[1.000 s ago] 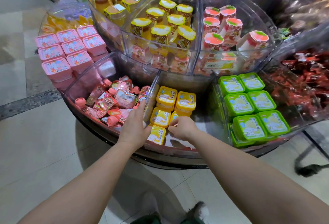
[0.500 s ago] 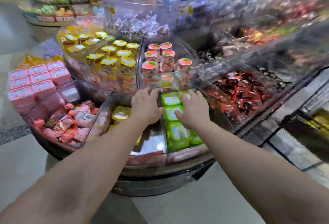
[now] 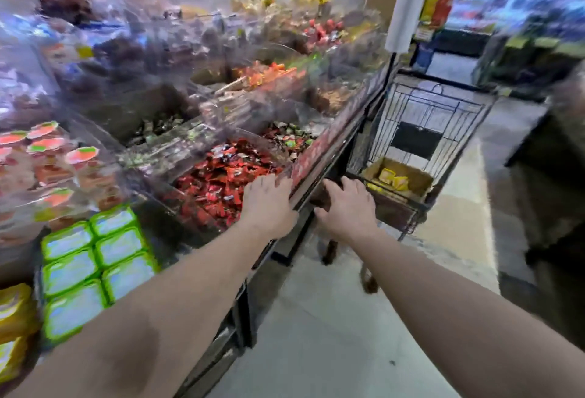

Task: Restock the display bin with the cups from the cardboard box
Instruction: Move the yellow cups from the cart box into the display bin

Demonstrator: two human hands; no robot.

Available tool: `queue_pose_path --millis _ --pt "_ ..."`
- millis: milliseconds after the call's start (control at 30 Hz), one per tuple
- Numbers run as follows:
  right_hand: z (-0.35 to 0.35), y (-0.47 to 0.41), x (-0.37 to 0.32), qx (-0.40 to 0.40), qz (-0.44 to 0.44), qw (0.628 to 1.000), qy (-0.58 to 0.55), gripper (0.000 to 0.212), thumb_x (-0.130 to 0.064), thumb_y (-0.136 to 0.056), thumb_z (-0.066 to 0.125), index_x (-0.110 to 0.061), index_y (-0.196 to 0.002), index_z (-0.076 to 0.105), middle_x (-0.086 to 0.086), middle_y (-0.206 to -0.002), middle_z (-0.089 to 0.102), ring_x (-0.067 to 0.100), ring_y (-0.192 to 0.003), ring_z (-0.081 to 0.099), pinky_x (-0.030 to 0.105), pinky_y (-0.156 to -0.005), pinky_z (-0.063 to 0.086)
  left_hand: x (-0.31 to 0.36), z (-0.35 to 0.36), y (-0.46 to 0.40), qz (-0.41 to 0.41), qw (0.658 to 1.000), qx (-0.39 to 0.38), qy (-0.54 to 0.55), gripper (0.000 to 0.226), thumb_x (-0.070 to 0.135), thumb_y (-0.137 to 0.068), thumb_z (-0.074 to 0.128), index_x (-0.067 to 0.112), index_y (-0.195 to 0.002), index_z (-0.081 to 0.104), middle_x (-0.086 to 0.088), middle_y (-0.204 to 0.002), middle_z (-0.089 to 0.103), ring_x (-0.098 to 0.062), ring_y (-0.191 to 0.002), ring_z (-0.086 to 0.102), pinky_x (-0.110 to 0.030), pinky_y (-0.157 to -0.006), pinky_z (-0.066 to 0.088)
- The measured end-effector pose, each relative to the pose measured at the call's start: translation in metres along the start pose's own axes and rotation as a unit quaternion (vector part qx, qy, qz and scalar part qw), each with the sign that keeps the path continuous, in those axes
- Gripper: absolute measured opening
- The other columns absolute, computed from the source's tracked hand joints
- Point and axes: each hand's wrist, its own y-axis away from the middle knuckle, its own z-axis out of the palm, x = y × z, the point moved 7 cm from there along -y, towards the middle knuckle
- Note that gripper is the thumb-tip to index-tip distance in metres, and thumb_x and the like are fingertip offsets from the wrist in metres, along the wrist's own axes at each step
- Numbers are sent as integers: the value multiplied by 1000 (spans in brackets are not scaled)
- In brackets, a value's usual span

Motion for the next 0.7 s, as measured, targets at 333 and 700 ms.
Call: queue_pose_path --millis 333,700 --pt "7 -156 156 -1 91 996 26 56 -47 -86 54 -27 -137 42 10 -141 41 32 -132 34 47 -107 35 118 84 -200 88 993 -63 36 59 45 -85 55 24 -137 37 -13 -142 35 -34 -133 29 -43 -109 25" --pt "21 -321 317 -27 188 982 -10 67 -42 -84 60 -27 -144 36 9 -142 44 31 -134 38 39 -110 35 216 157 -404 152 982 -105 39 63 43 -84 56 25 -140 35 -9 -144 36 -30 -134 30 -42 -109 26"
